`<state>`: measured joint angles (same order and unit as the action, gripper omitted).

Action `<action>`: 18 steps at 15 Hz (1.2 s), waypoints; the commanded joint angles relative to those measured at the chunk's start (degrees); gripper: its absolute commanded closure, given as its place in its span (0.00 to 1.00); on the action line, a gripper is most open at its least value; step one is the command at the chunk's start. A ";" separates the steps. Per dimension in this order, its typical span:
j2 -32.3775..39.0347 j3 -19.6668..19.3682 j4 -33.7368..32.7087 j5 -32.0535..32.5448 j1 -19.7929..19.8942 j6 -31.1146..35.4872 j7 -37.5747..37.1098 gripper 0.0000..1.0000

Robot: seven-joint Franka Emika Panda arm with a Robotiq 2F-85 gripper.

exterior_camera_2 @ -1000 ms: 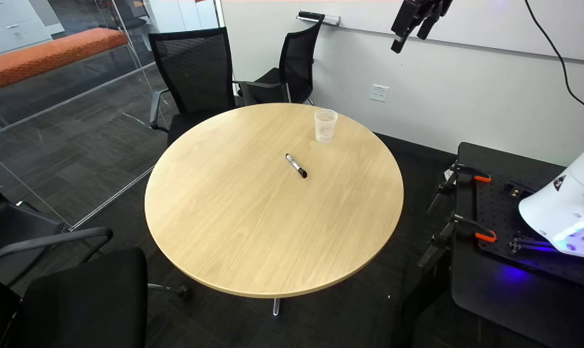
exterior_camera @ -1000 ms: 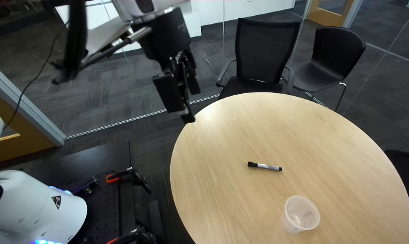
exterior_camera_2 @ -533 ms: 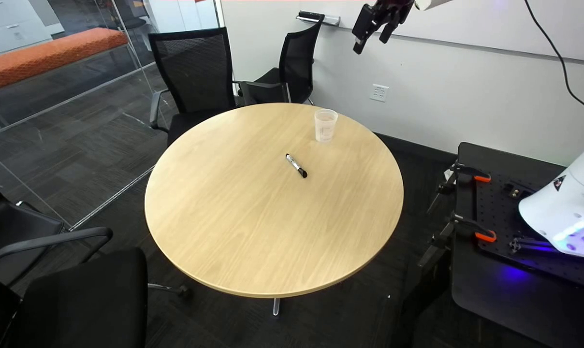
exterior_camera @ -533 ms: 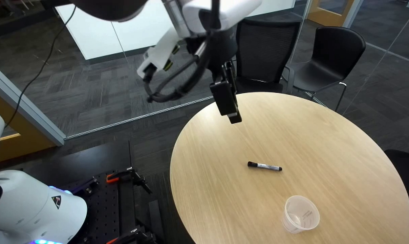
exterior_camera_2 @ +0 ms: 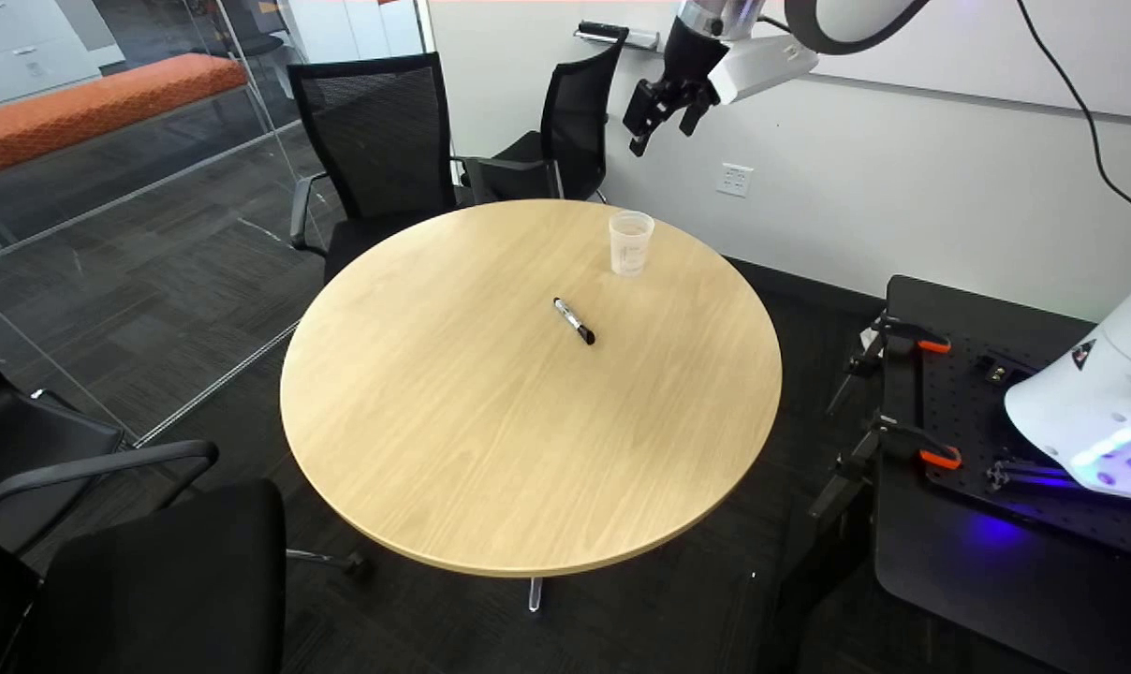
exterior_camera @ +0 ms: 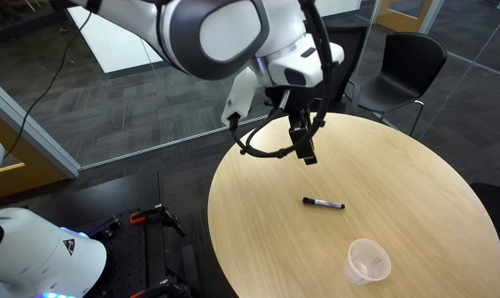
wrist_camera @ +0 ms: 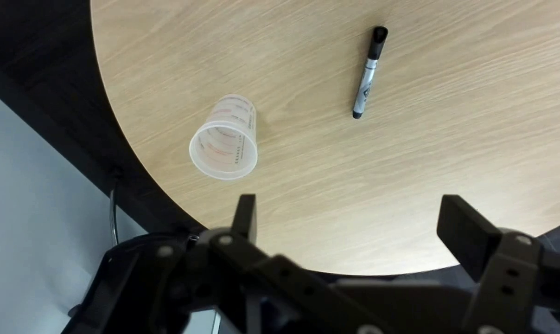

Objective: Put the marker in the cup

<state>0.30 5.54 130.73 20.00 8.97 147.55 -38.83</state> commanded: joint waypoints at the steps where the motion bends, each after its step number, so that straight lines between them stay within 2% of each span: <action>1: 7.26 -3.04 -4.10 1.89 -4.24 1.63 -4.09 0.00; 5: 11.62 -5.44 -5.29 -0.59 -8.24 2.20 -2.91 0.00; 6: 9.51 -6.29 -3.75 -0.65 -8.59 1.04 -1.52 0.00; 7: 10.50 -6.65 -4.08 -0.88 -9.28 1.21 -1.49 0.00; 12: 11.43 -7.01 -4.84 -1.03 -9.81 1.42 -1.45 0.00; 18: 21.92 -9.36 -11.16 -7.94 -11.04 9.50 -3.50 0.00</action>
<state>15.71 -1.99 124.24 15.77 -0.43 152.90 -41.15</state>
